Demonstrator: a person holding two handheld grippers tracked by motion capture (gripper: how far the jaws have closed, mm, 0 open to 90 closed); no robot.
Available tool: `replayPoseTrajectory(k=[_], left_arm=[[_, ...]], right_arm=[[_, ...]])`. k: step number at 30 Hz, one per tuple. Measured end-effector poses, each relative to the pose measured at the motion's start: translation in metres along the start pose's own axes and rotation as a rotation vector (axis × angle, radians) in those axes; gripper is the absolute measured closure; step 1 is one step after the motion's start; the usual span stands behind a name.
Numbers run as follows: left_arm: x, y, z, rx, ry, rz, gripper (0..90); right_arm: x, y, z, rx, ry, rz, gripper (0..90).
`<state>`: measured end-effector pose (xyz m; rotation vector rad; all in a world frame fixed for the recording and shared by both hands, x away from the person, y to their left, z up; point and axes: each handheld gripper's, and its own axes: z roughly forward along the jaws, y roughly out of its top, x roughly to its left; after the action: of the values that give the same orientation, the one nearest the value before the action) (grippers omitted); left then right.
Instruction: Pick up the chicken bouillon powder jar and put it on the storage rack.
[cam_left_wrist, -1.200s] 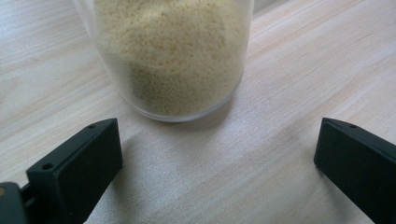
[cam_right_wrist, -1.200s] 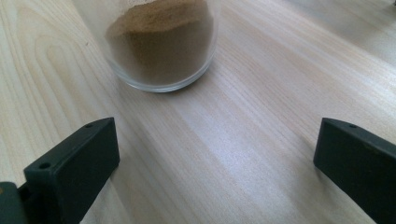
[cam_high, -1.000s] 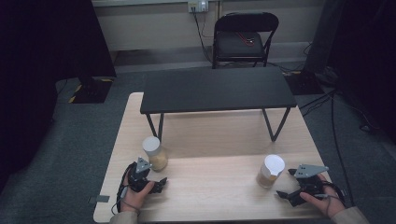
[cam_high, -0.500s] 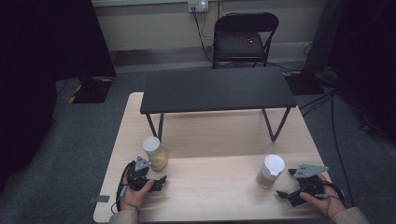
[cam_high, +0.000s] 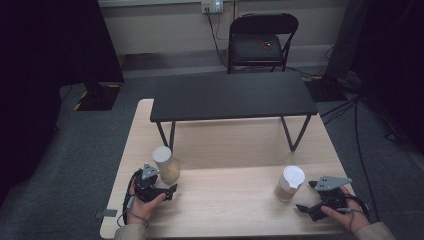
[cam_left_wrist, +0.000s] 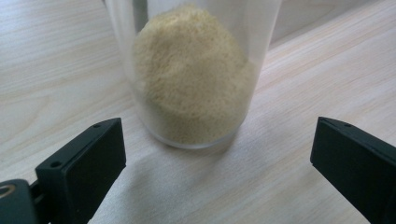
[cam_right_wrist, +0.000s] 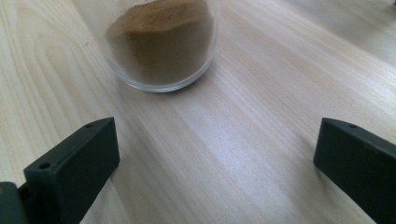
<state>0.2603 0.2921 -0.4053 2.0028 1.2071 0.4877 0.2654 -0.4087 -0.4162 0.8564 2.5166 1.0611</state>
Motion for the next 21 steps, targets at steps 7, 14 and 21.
replayPoseTrajectory(k=[7,14,21], left_arm=[[0.002,0.004,-0.003,-0.017,-0.017,-0.016,2.7],[0.001,0.011,-0.007,-0.028,-0.009,-0.021,2.6],[0.002,0.021,-0.014,-0.053,-0.006,-0.023,2.6]], right_arm=[[0.0,0.0,0.0,0.0,0.0,0.0,0.0],[0.0,0.0,0.0,0.0,0.0,0.0,0.0],[0.0,0.0,0.0,0.0,0.0,0.0,0.0]])
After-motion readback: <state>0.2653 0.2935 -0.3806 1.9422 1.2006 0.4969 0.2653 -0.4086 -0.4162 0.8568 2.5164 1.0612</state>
